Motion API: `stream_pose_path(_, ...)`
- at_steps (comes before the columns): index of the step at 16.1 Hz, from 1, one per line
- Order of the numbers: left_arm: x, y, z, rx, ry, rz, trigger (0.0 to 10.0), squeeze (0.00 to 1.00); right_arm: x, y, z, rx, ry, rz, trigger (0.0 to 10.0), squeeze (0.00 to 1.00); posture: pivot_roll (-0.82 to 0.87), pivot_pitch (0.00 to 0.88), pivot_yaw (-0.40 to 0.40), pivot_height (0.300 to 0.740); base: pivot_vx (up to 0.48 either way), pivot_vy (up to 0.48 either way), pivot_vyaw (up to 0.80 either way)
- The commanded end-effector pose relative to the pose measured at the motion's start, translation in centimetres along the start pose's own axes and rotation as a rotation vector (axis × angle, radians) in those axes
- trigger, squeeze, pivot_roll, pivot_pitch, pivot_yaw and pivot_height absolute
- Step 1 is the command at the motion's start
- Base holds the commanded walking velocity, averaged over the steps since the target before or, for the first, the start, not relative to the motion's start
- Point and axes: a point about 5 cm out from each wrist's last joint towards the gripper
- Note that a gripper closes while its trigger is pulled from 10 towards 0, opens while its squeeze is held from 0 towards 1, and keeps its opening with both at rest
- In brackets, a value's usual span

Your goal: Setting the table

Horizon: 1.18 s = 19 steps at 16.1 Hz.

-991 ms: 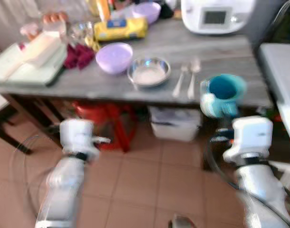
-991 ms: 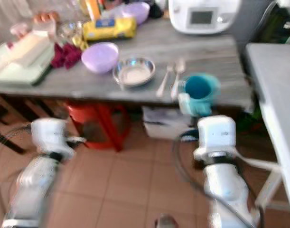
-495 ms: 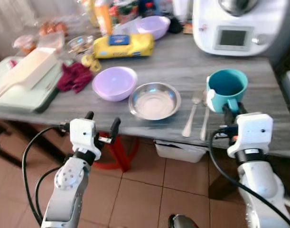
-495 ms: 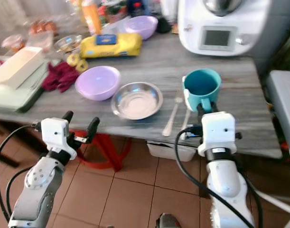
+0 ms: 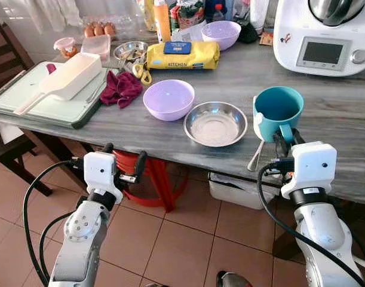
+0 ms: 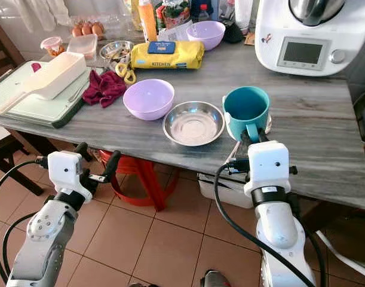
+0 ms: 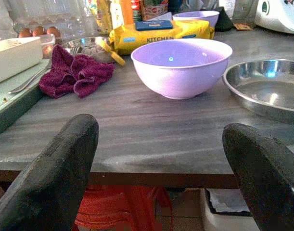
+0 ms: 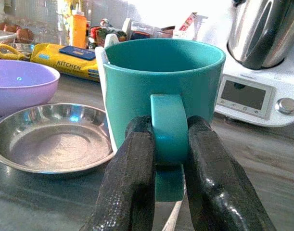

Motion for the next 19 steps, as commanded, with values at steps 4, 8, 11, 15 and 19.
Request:
stream_pose_path(4,0.2,0.6,1.1,-0.006,-0.122,0.027,10.0,0.00,0.7,0.7,0.5,-0.003,-0.009,0.035,10.0,0.00,-0.15,0.171,0.111,0.740,0.000,0.000,0.00)
stream_pose_path(8,0.5,1.5,2.1,-0.012,-0.209,0.058,10.0,0.00,3.7,1.3,1.8,0.006,-0.028,0.060,10.0,0.00,-0.13,0.189,0.122,0.740,0.000,0.000,0.00)
stream_pose_path(11,0.2,1.5,1.9,0.002,-0.233,0.054,10.0,0.00,5.6,1.3,2.3,0.009,-0.033,0.057,10.0,0.00,-0.12,0.204,0.128,0.740,0.000,0.000,0.00)
stream_pose_path(15,-0.5,1.8,1.7,0.000,-0.241,0.044,10.0,0.00,6.5,1.2,3.4,0.011,-0.052,0.054,10.0,0.00,-0.10,0.232,0.131,0.740,0.000,0.000,0.00)
stream_pose_path(19,-0.1,2.3,1.5,0.002,-0.196,0.058,10.0,0.00,5.2,3.3,3.2,-0.116,-0.082,0.176,10.0,0.00,-0.11,0.231,0.126,0.740,0.000,0.000,0.00)
Point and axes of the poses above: a point about 5 cm out from each wrist's last joint towards the gripper, its own x axis pointing out of the wrist towards the gripper, its own y axis along the axis of the wrist's last joint, z = x × y, and after that the axes turned 9 degrees about x, right-handed
